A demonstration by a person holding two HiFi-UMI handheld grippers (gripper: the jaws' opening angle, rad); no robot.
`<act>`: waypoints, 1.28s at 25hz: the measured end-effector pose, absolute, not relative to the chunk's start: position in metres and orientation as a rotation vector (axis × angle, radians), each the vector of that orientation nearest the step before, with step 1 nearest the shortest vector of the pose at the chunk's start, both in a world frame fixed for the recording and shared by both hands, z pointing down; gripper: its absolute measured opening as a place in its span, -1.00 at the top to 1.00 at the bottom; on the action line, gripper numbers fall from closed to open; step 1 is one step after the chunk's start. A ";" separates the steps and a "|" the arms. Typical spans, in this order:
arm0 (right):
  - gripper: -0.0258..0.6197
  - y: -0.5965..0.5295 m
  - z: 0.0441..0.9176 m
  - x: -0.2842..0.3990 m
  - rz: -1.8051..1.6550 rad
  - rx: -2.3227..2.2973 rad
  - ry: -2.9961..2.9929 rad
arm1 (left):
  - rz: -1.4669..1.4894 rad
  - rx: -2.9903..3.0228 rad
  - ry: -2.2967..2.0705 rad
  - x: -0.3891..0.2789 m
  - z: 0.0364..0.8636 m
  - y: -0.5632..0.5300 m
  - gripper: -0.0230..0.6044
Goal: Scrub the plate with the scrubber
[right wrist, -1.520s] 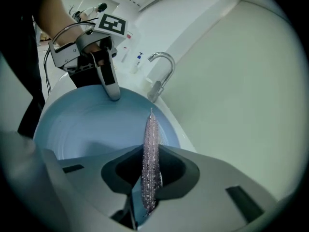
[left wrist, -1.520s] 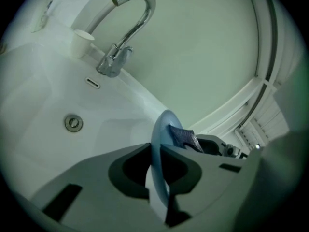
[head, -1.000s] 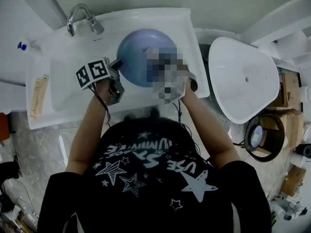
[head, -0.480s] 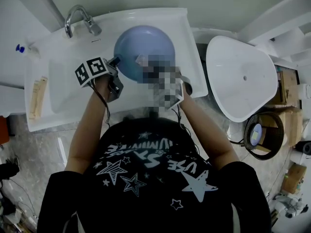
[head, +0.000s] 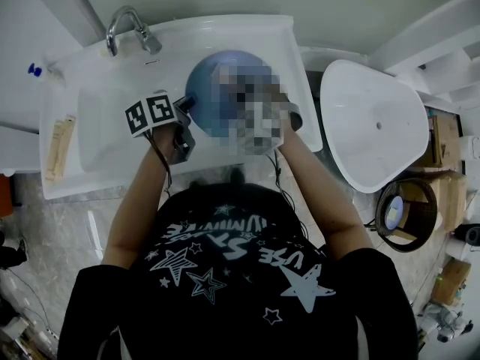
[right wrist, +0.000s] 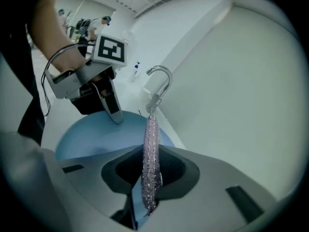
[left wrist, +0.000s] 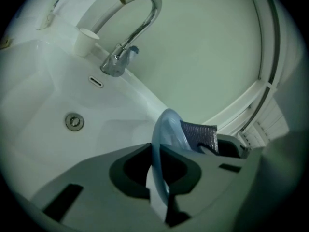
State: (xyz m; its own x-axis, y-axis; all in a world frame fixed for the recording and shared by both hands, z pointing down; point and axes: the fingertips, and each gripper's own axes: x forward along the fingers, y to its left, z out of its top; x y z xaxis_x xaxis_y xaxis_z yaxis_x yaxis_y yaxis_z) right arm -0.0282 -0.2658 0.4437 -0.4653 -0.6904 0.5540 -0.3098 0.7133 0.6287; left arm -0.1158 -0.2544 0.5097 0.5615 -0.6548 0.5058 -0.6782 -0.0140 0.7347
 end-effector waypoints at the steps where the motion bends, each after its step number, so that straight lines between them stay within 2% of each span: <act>1: 0.67 -0.268 0.443 -0.030 -0.632 0.723 -2.045 | 0.048 1.718 -1.112 -0.114 0.510 -0.253 0.81; 4: 0.67 -0.272 0.445 -0.030 -0.757 0.615 -1.990 | 0.096 1.744 -1.088 -0.113 0.509 -0.249 0.81; 9: 0.67 -0.274 0.449 -0.025 -0.770 0.544 -1.975 | 0.090 1.739 -1.081 -0.118 0.507 -0.247 0.81; 18: 0.67 -0.277 0.452 -0.046 -0.242 0.785 -2.205 | 0.020 1.730 -1.126 -0.119 0.502 -0.251 0.81; 32: 0.67 -0.312 0.455 -0.006 -0.066 1.062 -2.122 | 0.002 1.736 -1.127 -0.121 0.504 -0.250 0.81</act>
